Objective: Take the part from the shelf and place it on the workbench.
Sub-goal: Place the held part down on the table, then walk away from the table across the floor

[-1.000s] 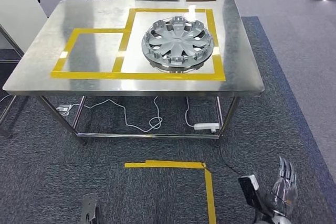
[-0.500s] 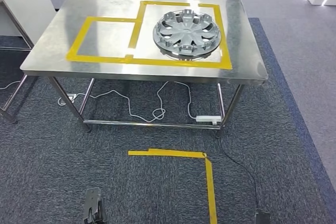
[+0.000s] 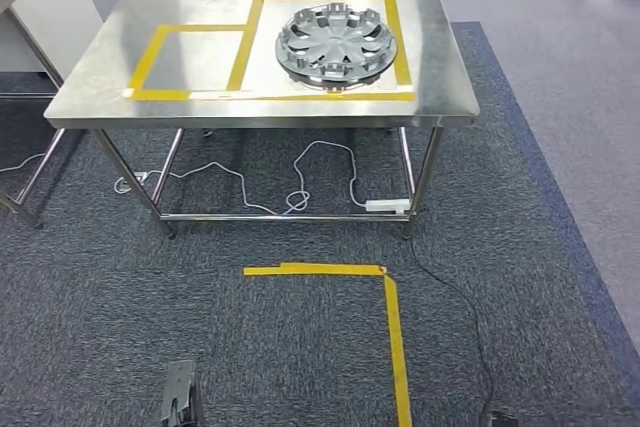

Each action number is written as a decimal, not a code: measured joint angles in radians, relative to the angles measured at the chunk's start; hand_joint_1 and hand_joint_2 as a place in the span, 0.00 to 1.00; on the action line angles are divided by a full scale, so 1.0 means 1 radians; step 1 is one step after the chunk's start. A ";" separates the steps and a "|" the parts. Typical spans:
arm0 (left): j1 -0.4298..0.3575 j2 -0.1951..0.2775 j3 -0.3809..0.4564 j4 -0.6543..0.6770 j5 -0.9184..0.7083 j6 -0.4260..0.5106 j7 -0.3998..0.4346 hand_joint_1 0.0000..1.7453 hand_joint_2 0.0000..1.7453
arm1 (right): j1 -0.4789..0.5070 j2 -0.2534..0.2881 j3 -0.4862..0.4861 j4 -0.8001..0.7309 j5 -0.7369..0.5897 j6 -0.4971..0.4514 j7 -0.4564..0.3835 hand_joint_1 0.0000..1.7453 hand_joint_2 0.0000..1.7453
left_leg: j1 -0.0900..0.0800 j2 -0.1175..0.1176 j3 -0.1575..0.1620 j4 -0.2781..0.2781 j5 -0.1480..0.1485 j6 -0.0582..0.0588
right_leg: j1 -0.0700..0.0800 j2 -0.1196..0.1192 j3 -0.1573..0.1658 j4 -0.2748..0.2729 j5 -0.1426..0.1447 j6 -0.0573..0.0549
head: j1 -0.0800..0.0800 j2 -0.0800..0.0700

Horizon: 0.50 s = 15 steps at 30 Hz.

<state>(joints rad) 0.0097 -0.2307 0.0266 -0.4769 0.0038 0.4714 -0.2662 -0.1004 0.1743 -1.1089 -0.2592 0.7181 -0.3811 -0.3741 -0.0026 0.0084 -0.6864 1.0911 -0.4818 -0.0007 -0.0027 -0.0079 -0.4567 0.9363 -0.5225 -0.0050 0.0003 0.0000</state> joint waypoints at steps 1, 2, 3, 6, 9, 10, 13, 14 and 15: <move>-0.001 0.001 -0.002 0.002 0.001 -0.001 -0.001 0.00 0.00 | 0.000 -0.001 -0.001 0.002 0.004 0.001 0.017 0.00 0.00 | 0.001 0.000 -0.009 0.068 -0.056 -0.003 | 0.001 0.000 -0.016 0.001 0.014 -0.002 | -0.002 0.000; -0.004 0.002 -0.004 0.006 0.003 -0.001 -0.001 0.00 0.00 | 0.001 -0.001 -0.001 0.005 0.009 0.002 0.045 0.00 0.00 | 0.001 -0.001 -0.013 0.133 -0.090 -0.004 | 0.003 0.000 -0.032 0.004 0.028 -0.003 | -0.002 0.000; -0.007 0.004 -0.008 0.010 0.006 -0.002 -0.002 0.00 0.00 | 0.001 -0.001 -0.001 0.009 0.015 0.002 0.081 0.00 0.00 | 0.001 -0.001 -0.008 0.181 -0.099 -0.003 | 0.005 -0.001 -0.049 0.009 0.041 -0.003 | -0.002 0.000; -0.017 0.008 -0.022 0.023 0.015 -0.003 0.002 0.00 0.00 | 0.003 0.000 -0.001 0.023 0.033 0.024 0.197 0.00 0.50 | -0.001 -0.003 0.097 0.110 -0.032 0.006 | 0.007 -0.001 -0.104 0.031 0.067 0.000 | -0.002 0.000; -0.036 0.014 -0.041 0.043 0.022 -0.011 0.015 0.00 0.75 | 0.006 0.006 0.005 0.036 0.071 0.107 0.279 0.00 0.75 | -0.007 -0.005 0.232 -0.092 -0.049 0.021 | 0.010 0.001 -0.133 0.047 0.085 0.010 | -0.002 0.000; -0.041 0.017 -0.048 0.051 0.024 -0.014 0.018 0.00 0.75 | 0.006 0.007 0.010 0.039 0.085 0.137 0.297 0.00 0.50 | -0.009 -0.005 0.244 -0.118 -0.060 0.025 | 0.009 0.001 -0.137 0.048 0.092 0.016 | -0.002 0.000; -0.051 0.022 -0.067 0.072 0.029 -0.016 0.022 0.00 0.00 | 0.011 0.011 0.028 0.045 0.114 0.201 0.322 0.00 0.00 | -0.009 -0.002 0.234 -0.134 -0.039 0.042 | 0.004 0.002 -0.151 0.060 0.091 0.035 | -0.002 0.000; -0.054 0.023 -0.074 0.078 0.029 -0.017 0.023 0.00 0.00 | 0.013 0.012 0.033 0.047 0.119 0.219 0.323 0.00 0.00 | -0.007 -0.001 0.227 -0.137 -0.028 0.047 | 0.002 0.004 -0.167 0.091 0.066 0.041 | 0.000 0.000; -0.056 0.025 -0.080 0.082 0.029 -0.018 0.024 0.00 0.00 | 0.014 0.012 0.038 0.048 0.121 0.236 0.324 0.00 0.00 | -0.006 0.000 0.217 -0.138 -0.019 0.050 | 0.000 0.006 -0.192 0.146 0.028 0.046 | 0.002 0.000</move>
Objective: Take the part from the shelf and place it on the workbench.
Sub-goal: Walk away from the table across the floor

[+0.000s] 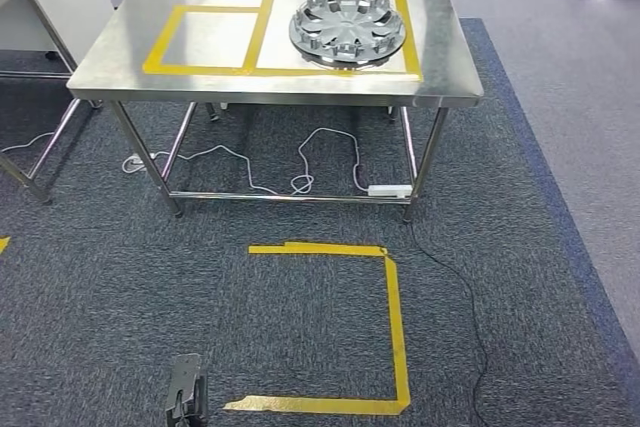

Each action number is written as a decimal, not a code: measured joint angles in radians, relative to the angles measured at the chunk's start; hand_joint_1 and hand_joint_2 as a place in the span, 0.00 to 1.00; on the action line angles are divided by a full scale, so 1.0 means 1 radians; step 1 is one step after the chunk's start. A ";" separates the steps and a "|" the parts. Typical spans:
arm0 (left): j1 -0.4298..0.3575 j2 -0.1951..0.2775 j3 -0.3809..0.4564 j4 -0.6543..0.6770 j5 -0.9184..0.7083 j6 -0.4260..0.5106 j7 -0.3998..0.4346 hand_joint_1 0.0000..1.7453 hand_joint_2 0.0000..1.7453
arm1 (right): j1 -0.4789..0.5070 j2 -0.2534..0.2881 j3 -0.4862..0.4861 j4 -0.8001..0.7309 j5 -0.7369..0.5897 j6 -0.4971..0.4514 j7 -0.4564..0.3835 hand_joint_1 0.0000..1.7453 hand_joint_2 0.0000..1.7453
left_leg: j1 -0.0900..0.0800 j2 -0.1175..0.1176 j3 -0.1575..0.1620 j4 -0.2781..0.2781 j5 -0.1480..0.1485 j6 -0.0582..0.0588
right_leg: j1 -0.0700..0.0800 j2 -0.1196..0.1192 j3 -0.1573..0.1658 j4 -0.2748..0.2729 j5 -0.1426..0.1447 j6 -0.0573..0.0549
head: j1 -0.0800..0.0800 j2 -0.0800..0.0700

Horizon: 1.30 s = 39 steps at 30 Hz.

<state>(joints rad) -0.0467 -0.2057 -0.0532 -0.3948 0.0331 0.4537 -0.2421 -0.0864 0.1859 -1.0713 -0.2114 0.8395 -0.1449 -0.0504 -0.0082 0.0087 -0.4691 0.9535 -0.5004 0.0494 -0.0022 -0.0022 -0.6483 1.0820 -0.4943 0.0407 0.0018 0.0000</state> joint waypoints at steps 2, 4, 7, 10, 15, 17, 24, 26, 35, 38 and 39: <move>-0.003 0.004 -0.012 0.008 0.000 -0.003 0.003 0.00 0.00 | 0.001 0.000 0.007 0.002 0.005 0.026 0.003 0.00 0.00 | -0.001 0.002 -0.023 0.004 0.015 0.002 | -0.003 0.001 -0.053 0.140 -0.078 0.009 | 0.002 0.000; -0.003 0.007 -0.021 0.015 0.001 -0.006 0.006 0.00 0.00 | 0.004 0.000 0.014 0.003 0.009 0.036 0.007 0.00 0.00 | -0.001 0.004 -0.043 0.009 0.028 -0.001 | -0.005 0.000 -0.055 0.190 -0.095 0.014 | 0.002 0.000; -0.006 0.010 -0.031 0.020 0.001 -0.009 0.008 0.00 0.00 | 0.005 0.000 0.022 0.004 0.011 0.039 0.007 0.00 0.00 | -0.002 0.004 -0.063 0.020 0.037 -0.009 | -0.009 -0.001 0.076 0.000 -0.031 0.012 | 0.002 0.000; -0.010 0.013 -0.035 0.023 0.001 -0.011 0.008 0.00 0.00 | 0.003 0.000 0.025 0.005 0.011 0.041 0.007 0.00 0.00 | -0.005 0.005 -0.077 0.032 0.043 -0.024 | -0.006 0.001 0.142 -0.111 -0.015 -0.008 | 0.001 0.000; -0.012 0.016 -0.039 0.028 0.002 -0.011 0.008 0.00 0.00 | 0.006 0.000 0.029 0.008 0.013 0.044 0.007 0.00 0.00 | 0.002 -0.001 -0.118 0.123 -0.019 -0.053 | -0.008 -0.001 0.131 -0.114 0.007 -0.040 | -0.003 0.000; -0.012 0.018 -0.041 0.031 0.002 -0.016 0.015 0.00 0.00 | 0.006 0.000 0.033 0.009 0.025 0.058 0.008 0.00 0.00 | 0.005 -0.002 -0.175 0.264 -0.092 -0.060 | -0.007 -0.003 0.123 -0.113 0.010 -0.046 | -0.005 0.000; -0.021 0.024 -0.086 0.046 0.009 -0.065 0.068 0.00 0.00 | 0.014 0.000 0.106 0.009 0.172 0.075 0.033 0.00 0.00 | -0.001 0.036 -0.070 0.071 0.018 -0.043 | 0.000 -0.037 0.116 -0.102 0.009 -0.039 | -0.005 0.000; -0.027 0.024 -0.104 0.048 0.014 -0.065 0.074 0.00 0.00 | 0.017 0.000 0.148 0.010 0.231 0.071 0.041 0.00 0.00 | -0.006 0.039 -0.067 0.046 0.017 -0.033 | 0.005 -0.055 0.112 -0.100 0.010 -0.029 | -0.004 0.000; -0.033 0.026 -0.165 0.058 0.010 -0.072 0.109 0.00 0.00 | 0.025 -0.001 0.275 0.010 0.336 0.089 0.065 0.00 0.00 | -0.002 -0.029 -0.084 0.036 0.040 0.002 | -0.002 -0.002 -0.019 0.175 -0.114 -0.001 | 0.002 0.000; -0.036 0.026 -0.187 0.060 0.002 -0.079 0.121 0.00 0.00 | 0.026 -0.004 0.305 0.012 0.354 0.120 0.067 0.00 0.00 | -0.003 -0.061 -0.085 0.038 0.042 -0.002 | -0.005 0.040 0.068 -0.001 -0.018 -0.010 | 0.002 0.000; -0.039 0.027 -0.193 0.060 0.000 -0.082 0.125 0.00 0.00 | 0.026 -0.005 0.311 0.012 0.356 0.130 0.067 0.00 0.00 | -0.004 -0.071 -0.088 0.041 0.043 -0.006 | -0.007 0.063 0.097 -0.059 -0.001 -0.012 | 0.001 0.000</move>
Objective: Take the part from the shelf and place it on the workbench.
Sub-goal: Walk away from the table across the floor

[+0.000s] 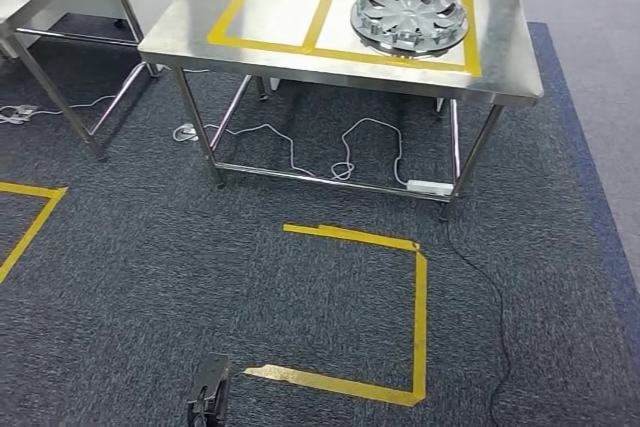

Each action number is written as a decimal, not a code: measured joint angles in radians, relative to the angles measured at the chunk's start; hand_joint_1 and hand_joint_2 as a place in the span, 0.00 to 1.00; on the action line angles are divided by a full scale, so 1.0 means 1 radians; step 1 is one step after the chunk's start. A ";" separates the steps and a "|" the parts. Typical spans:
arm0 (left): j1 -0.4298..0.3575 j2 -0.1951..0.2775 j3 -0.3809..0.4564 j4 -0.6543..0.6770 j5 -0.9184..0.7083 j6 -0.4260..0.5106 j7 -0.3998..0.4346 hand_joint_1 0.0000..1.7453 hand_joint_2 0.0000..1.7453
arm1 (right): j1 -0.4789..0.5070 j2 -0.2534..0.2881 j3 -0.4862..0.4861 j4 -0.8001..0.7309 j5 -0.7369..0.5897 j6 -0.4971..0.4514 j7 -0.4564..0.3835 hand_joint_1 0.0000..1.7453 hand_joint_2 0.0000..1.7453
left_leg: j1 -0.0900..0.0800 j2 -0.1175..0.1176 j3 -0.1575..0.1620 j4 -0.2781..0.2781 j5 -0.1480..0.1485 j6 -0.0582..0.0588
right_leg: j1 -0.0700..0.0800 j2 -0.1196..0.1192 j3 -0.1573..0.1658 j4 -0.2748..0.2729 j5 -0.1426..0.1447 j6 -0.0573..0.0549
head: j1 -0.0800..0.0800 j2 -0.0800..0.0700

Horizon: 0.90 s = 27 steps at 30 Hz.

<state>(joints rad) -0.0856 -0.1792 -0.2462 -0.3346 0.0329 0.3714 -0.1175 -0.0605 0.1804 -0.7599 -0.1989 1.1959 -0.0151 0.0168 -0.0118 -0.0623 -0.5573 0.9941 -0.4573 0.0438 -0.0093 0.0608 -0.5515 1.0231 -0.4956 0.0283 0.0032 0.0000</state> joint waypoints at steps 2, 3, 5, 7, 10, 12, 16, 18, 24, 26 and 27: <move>-0.005 0.000 -0.011 0.000 -0.002 -0.005 0.005 0.00 0.00 | 0.000 -0.001 0.011 0.002 0.002 0.016 0.002 0.00 0.00 | 0.003 -0.019 -0.011 0.004 0.006 -0.012 | -0.002 0.025 0.021 -0.040 0.000 -0.003 | -0.001 0.000; -0.006 0.001 -0.016 0.000 -0.002 -0.006 0.008 0.00 0.00 | 0.001 -0.001 0.015 0.003 0.002 0.024 0.003 0.00 0.00 | 0.005 -0.030 -0.016 0.005 0.010 -0.018 | -0.001 0.016 0.023 -0.043 0.001 -0.004 | -0.001 0.000; -0.004 0.004 -0.024 0.000 -0.002 -0.007 0.012 0.00 0.00 | 0.002 -0.002 0.020 0.004 0.004 0.038 0.008 0.00 0.00 | 0.005 -0.026 -0.025 0.019 -0.001 -0.030 | -0.004 -0.008 0.025 -0.048 0.006 -0.014 | -0.003 0.000; -0.006 0.006 -0.031 0.000 0.000 -0.006 0.013 0.00 0.00 | 0.003 -0.002 0.025 0.005 0.004 0.045 0.010 0.00 0.00 | 0.004 0.015 -0.060 0.100 -0.055 -0.042 | -0.008 -0.037 0.028 -0.056 0.010 -0.024 | -0.011 0.000; -0.006 0.008 -0.038 0.000 0.003 -0.006 0.013 0.00 0.00 | 0.006 -0.003 0.032 0.005 0.005 0.047 0.011 0.00 0.00 | 0.012 0.050 -0.136 0.284 -0.137 -0.057 | -0.007 -0.080 0.026 -0.056 0.008 -0.028 | -0.016 0.000; -0.004 0.010 -0.039 0.001 0.004 -0.006 0.013 0.00 0.00 | 0.006 -0.004 0.034 0.005 0.005 0.048 0.011 0.00 0.00 | 0.017 0.057 -0.119 0.266 -0.110 -0.060 | -0.007 -0.105 0.027 -0.055 0.007 -0.028 | -0.016 0.000; -0.007 0.013 -0.044 0.001 0.010 -0.003 0.012 0.00 0.00 | 0.005 -0.004 0.037 0.005 0.010 0.051 0.012 0.00 0.00 | 0.010 0.121 0.007 0.020 -0.018 -0.047 | 0.000 -0.144 0.031 -0.050 0.001 -0.015 | -0.016 0.000; -0.005 0.015 -0.050 0.001 0.021 -0.001 0.011 0.00 0.00 | 0.003 -0.004 0.041 0.005 0.017 0.054 0.015 0.00 0.00 | 0.005 0.119 0.008 0.003 -0.020 -0.033 | 0.004 -0.162 0.031 -0.048 -0.001 -0.004 | -0.016 0.000; 0.000 0.019 -0.063 0.001 0.044 0.006 0.002 0.00 0.00 | 0.003 -0.004 0.056 0.005 0.033 0.064 0.030 0.00 0.00 | 0.011 0.061 0.000 -0.003 -0.006 0.001 | -0.003 -0.074 -0.074 0.176 -0.126 0.019 | -0.005 0.000; 0.003 0.020 -0.064 0.001 0.046 0.006 0.002 0.00 0.00 | 0.008 -0.004 0.059 0.006 0.035 0.064 0.031 0.00 0.00 | 0.009 0.037 -0.001 -0.003 -0.005 0.002 | -0.003 -0.064 -0.119 0.262 -0.142 0.018 | -0.005 0.000; 0.004 0.020 -0.065 0.001 0.047 0.007 0.002 0.00 0.00 | 0.009 -0.004 0.059 0.006 0.035 0.064 0.030 0.00 0.00 | 0.008 0.024 0.000 -0.003 -0.004 0.002 | -0.003 -0.061 -0.114 0.245 -0.119 0.016 | -0.005 0.000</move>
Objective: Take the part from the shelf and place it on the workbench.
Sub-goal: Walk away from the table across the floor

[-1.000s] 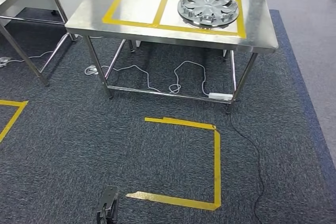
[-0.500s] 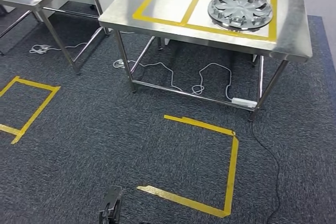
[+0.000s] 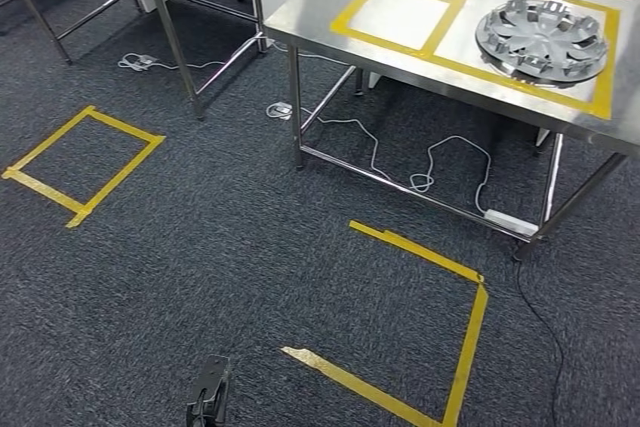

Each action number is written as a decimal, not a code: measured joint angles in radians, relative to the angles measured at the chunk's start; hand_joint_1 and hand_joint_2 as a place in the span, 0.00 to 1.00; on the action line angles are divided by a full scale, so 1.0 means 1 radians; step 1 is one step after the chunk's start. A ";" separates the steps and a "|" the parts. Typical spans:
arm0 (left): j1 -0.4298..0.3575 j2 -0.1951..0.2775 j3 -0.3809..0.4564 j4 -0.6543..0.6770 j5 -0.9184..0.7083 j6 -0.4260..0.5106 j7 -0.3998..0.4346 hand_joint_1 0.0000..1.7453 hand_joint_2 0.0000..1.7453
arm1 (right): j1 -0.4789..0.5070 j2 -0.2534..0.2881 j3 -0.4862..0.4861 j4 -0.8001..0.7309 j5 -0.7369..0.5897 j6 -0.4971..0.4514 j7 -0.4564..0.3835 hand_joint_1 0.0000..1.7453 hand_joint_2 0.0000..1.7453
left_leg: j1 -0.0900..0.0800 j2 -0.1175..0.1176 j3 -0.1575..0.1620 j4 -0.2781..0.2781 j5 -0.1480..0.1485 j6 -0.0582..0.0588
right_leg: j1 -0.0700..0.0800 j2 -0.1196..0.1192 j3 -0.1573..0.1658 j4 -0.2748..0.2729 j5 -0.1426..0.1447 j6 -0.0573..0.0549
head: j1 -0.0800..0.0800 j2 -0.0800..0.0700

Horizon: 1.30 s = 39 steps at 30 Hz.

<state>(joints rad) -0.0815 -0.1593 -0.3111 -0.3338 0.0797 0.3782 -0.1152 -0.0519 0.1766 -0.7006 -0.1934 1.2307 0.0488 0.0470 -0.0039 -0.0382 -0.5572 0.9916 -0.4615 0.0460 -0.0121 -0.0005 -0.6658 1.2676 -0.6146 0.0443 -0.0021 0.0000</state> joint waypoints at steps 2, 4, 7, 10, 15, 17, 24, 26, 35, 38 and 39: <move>0.000 0.000 -0.001 0.000 0.002 0.002 -0.001 0.00 0.00 | 0.000 0.000 0.001 0.000 0.002 0.000 0.000 0.00 0.00 | 0.000 -0.026 0.002 0.001 0.000 -0.001 | 0.000 0.027 0.058 -0.132 0.077 -0.009 | 0.000 0.000; -0.001 0.000 -0.004 0.000 0.009 0.004 -0.004 0.00 0.00 | 0.000 -0.001 0.003 0.000 0.009 0.002 0.001 0.00 0.00 | -0.002 -0.050 -0.002 0.006 0.000 -0.008 | -0.003 0.065 0.116 -0.253 0.119 -0.016 | 0.000 0.000; 0.006 0.002 -0.009 0.000 0.023 0.011 -0.008 0.00 0.00 | -0.001 0.000 0.012 0.000 0.025 0.010 0.006 0.00 0.00 | 0.000 -0.078 -0.013 0.009 0.004 -0.026 | -0.004 0.062 0.136 -0.284 0.116 -0.023 | -0.001 0.000; 0.015 0.008 -0.022 0.000 0.023 0.023 -0.011 0.00 0.00 | 0.000 0.003 0.027 0.001 0.047 0.027 0.016 0.00 0.00 | -0.002 -0.036 -0.042 0.072 -0.040 -0.044 | -0.010 0.025 0.141 -0.293 0.120 -0.037 | -0.008 0.000; 0.021 0.019 -0.054 -0.001 0.020 0.026 0.014 0.00 0.00 | 0.002 0.003 0.057 0.002 0.078 0.041 0.019 0.00 0.00 | 0.008 0.032 -0.134 0.287 -0.122 -0.063 | -0.007 -0.046 0.145 -0.290 0.112 -0.043 | -0.016 0.000; 0.025 0.024 -0.067 -0.002 0.025 0.027 0.021 0.00 0.00 | -0.001 0.003 0.058 0.002 0.052 0.044 0.040 0.00 0.00 | 0.009 0.053 -0.072 0.169 -0.054 -0.060 | -0.007 -0.067 0.152 -0.289 0.106 -0.040 | -0.016 0.000; 0.057 0.027 -0.077 -0.022 0.099 0.046 -0.001 0.00 0.00 | -0.009 0.004 0.036 0.002 -0.021 0.044 0.072 0.00 0.00 | -0.003 0.089 -0.005 0.014 -0.015 -0.019 | 0.004 -0.103 0.162 -0.274 0.074 -0.008 | -0.012 0.000; 0.064 0.027 -0.076 -0.028 0.106 0.046 -0.005 0.00 0.00 | -0.009 0.004 0.029 0.003 -0.025 0.042 0.071 0.00 0.00 | 0.002 0.064 -0.006 0.011 -0.010 -0.007 | 0.000 -0.046 0.120 -0.185 0.019 -0.001 | -0.008 0.000; 0.071 0.042 -0.116 -0.041 0.102 0.037 0.010 0.00 0.00 | -0.003 0.003 -0.019 0.004 -0.093 -0.012 0.081 0.00 0.00 | -0.002 -0.057 -0.011 0.022 -0.009 -0.012 | -0.004 0.072 0.128 -0.256 0.099 -0.017 | -0.006 0.000; 0.064 0.047 -0.143 -0.046 0.098 0.058 0.000 0.00 0.00 | -0.008 0.005 -0.066 0.004 -0.149 -0.045 0.105 0.00 0.00 | 0.002 -0.082 -0.022 0.025 -0.004 -0.030 | -0.005 0.060 0.141 -0.271 0.098 -0.023 | -0.006 0.000; 0.062 0.048 -0.149 -0.049 0.100 0.067 -0.006 0.00 0.00 | -0.009 0.006 -0.078 0.004 -0.155 -0.051 0.113 0.00 0.00 | 0.001 -0.072 -0.027 0.034 -0.011 -0.036 | -0.006 0.048 0.143 -0.274 0.100 -0.028 | -0.008 0.000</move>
<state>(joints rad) -0.0199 -0.1111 -0.4603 -0.3829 0.1796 0.4450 -0.1214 -0.0610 0.1822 -0.7790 -0.1891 1.0762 -0.0026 0.1603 -0.0031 -0.1104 -0.5839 1.0254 -0.4726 0.0103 -0.0183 0.0478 -0.5228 0.9939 -0.5143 0.0163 -0.0102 0.0000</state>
